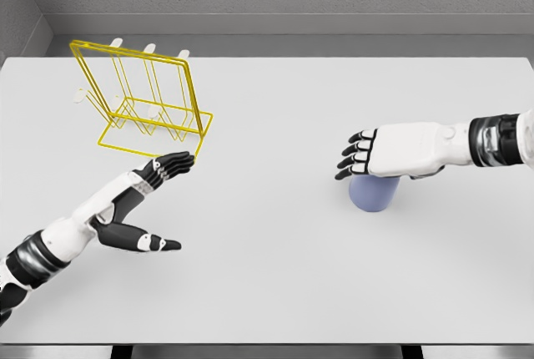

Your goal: Place the cup on the cup holder with both arms

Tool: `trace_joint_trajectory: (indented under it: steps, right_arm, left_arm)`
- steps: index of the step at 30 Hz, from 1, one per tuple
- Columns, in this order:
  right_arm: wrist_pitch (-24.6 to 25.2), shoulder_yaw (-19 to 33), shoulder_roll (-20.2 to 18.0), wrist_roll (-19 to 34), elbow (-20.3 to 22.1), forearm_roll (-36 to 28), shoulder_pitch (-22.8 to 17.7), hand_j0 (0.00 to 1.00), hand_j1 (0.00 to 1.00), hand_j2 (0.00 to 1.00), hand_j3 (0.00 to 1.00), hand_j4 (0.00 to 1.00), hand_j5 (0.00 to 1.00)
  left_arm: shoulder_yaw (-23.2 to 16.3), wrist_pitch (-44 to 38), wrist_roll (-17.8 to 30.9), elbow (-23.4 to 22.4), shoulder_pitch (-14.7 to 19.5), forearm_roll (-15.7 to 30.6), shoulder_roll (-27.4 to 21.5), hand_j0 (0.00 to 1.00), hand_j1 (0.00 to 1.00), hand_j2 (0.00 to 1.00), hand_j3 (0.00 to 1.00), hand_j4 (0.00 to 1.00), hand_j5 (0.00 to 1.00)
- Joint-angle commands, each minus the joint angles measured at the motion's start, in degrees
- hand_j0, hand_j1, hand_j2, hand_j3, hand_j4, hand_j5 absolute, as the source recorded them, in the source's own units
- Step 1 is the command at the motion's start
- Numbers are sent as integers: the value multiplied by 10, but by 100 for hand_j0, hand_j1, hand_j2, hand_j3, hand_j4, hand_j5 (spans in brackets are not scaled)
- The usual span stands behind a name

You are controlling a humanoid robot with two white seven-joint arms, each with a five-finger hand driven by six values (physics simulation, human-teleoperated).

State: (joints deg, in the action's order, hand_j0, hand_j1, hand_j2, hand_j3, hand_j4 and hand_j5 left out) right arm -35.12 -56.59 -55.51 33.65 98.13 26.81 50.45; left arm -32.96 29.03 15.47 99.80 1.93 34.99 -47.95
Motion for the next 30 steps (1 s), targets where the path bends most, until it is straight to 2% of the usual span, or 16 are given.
trace_joint_trajectory:
  steps: [1,4,7,9,14,26,30]
  right_arm:
    - [1,-4,4,2,-3,6,0,99,99,99,99,99,99]
    - [1,-4,13,3,-16,8,0,96,96,96,96,96,96]
    - [1,-4,13,5,-16,13,0,90,90,90,90,90,90]
    - [1,-4,14,14,-16,17,0,83,83,83,83,83,83]
    - [1,-2,14,14,-16,18,0,76,76,76,76,76,76]
    - [1,0,14,14,-14,30,0,61,61,61,61,61,61]
    - [1,2,14,14,-13,30,0,59,59,59,59,59,59]
  left_arm:
    - [-3,-57,0,-3,2,7,26,100,100,100,100,100,100]
    - [-4,-106,0,-10,6,15,43,100,100,100,100,100,100]
    - [-11,-107,0,-36,10,24,66,100,100,100,100,100,100]
    - [-11,-108,0,-37,12,35,70,100,100,100,100,100,100]
    - [-11,-108,0,-55,13,35,90,100,100,100,100,100,100]
    - [-16,-155,-4,-65,28,29,96,100,100,100,100,100,100]
    - [-16,-153,-4,-69,29,29,96,100,100,100,100,100,100]
